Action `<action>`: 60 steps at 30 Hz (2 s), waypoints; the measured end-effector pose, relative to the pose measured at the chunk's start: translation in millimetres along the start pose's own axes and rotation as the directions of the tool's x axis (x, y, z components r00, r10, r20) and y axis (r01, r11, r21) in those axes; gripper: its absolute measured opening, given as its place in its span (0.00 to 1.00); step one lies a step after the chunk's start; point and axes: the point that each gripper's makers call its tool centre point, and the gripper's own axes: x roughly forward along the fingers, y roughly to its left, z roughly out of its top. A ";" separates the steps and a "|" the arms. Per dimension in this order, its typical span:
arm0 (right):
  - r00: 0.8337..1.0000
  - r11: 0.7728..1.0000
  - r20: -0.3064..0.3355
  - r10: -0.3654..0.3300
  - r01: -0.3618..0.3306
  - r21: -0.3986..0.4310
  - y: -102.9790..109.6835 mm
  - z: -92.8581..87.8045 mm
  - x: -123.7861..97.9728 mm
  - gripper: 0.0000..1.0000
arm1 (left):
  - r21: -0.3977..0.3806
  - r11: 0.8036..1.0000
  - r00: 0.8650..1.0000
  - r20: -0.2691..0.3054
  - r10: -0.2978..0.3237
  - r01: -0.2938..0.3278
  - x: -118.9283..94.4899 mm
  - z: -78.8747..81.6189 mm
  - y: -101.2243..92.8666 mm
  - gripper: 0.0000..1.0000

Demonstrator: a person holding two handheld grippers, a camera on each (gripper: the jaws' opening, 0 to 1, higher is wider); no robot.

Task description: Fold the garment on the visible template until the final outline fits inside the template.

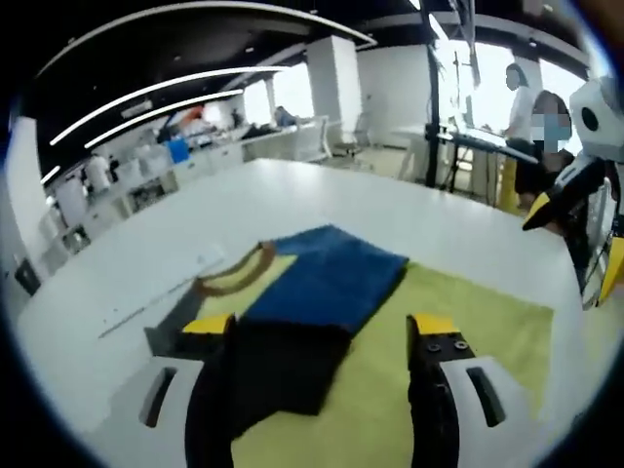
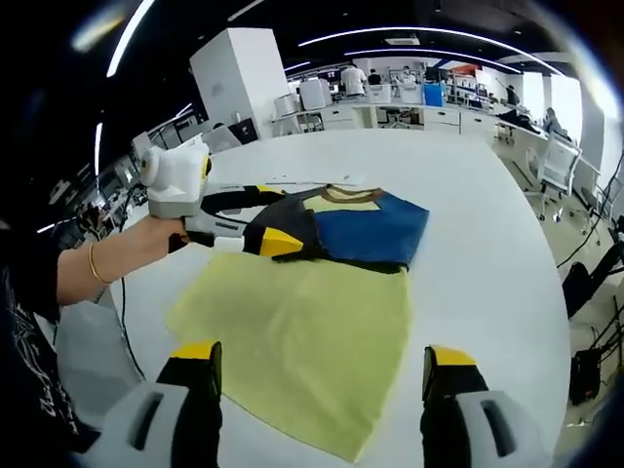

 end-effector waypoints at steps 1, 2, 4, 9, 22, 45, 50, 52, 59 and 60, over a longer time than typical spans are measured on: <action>1.000 1.000 0.001 0.001 -0.001 -0.005 0.2 1.9 0.6 0.84 | -0.006 1.000 1.000 0.004 0.003 -0.003 -3.2 0.9 1.4 0.74; 1.000 1.000 0.006 0.003 -0.003 -0.016 0.7 5.9 1.8 0.84 | -0.012 1.000 1.000 0.005 0.007 -0.007 -8.4 1.4 4.0 0.77; 1.000 0.999 0.009 0.010 -0.010 -0.037 1.4 13.3 5.1 0.84 | -0.034 0.999 1.000 0.010 0.019 -0.018 -17.3 1.9 8.9 0.83; 0.999 0.995 0.026 0.031 -0.028 -0.094 4.0 34.7 14.8 0.82 | -0.092 0.995 0.999 0.012 0.030 -0.029 -36.9 -0.6 19.1 0.97; 0.991 0.958 0.027 0.130 -0.119 -0.262 20.6 82.9 56.3 0.76 | -0.153 0.984 0.996 0.000 0.091 -0.089 -86.1 -14.8 44.4 0.99; 0.968 0.861 -0.054 0.244 -0.243 -0.446 40.3 121.6 146.1 0.61 | -0.175 0.976 0.991 -0.043 0.124 -0.130 -119.9 -48.9 53.1 0.99; 0.966 0.850 -0.075 0.248 -0.254 -0.462 39.5 126.9 167.4 0.57 | -0.180 0.976 0.992 -0.044 0.117 -0.123 -120.9 -50.1 52.7 0.99; 0.964 0.848 -0.085 0.252 -0.263 -0.459 39.1 127.8 176.2 0.57 | -0.181 0.976 0.992 -0.046 0.114 -0.120 -121.2 -51.1 52.4 0.99; 0.957 0.847 -0.116 0.264 -0.288 -0.448 41.8 126.9 199.2 0.53 | -0.207 0.971 0.991 -0.070 0.111 -0.123 -122.0 -64.2 53.8 0.98; 0.957 0.845 -0.118 0.266 -0.290 -0.448 42.3 127.6 203.3 0.53 | -0.209 0.970 0.991 -0.070 0.111 -0.123 -122.2 -65.3 53.9 0.98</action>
